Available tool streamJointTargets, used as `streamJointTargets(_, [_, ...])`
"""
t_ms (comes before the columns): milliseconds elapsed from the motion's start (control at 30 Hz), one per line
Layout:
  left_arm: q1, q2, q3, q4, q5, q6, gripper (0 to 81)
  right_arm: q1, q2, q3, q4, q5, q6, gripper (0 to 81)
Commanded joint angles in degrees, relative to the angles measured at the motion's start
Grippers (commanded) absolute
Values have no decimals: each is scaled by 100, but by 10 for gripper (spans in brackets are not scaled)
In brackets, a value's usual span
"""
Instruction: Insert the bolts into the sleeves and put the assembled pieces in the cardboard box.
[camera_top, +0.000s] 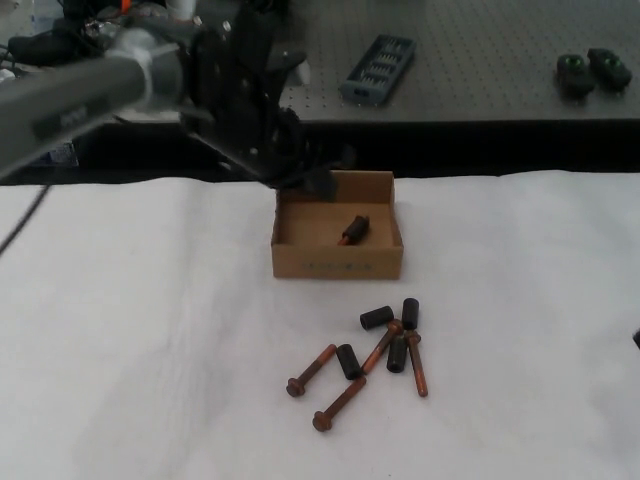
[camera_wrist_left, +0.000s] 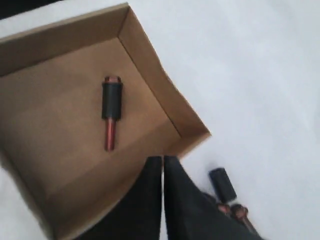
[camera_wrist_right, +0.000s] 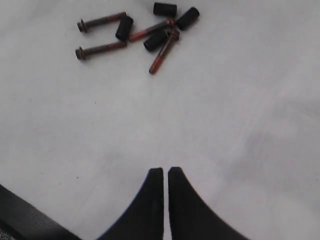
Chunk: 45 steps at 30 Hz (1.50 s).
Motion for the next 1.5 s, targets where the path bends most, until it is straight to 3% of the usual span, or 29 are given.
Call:
streamJointTargets(0, [46, -303, -30, 1160, -154, 676, 7, -43, -39, -19, 446, 172, -44, 26])
streamJointTargets(200, [39, -1091, 866, 1944, -175, 1095, 7, -43, -39, -19, 517, 180, 24, 26])
streamJointTargets(500, [39, -3483, 4428, 819, 185, 620, 7, -30, -39, -19, 517, 168, 118, 26])
streamJointTargets(700, [21, -4895, 5676, 134, 474, 335, 7, -30, -39, -19, 506, 126, 130, 26])
streamJointTargets(1067, [21, -5692, 5968, -350, 465, 283, 7, -30, -39, -19, 253, 126, 154, 26])
streamJointTargets(1167, [21, -5692, 5968, -453, 465, 102, 7, -30, 111, -19, -128, 83, 633, 26])
streamJointTargets(1367, [21, -5692, 5968, -575, 465, -34, 7, -30, 1164, -59, -889, -707, 1053, 25])
streamJointTargets(1467, [21, -5692, 5968, -572, 465, -34, 7, -30, 1814, -175, -1260, -777, 1052, 2])
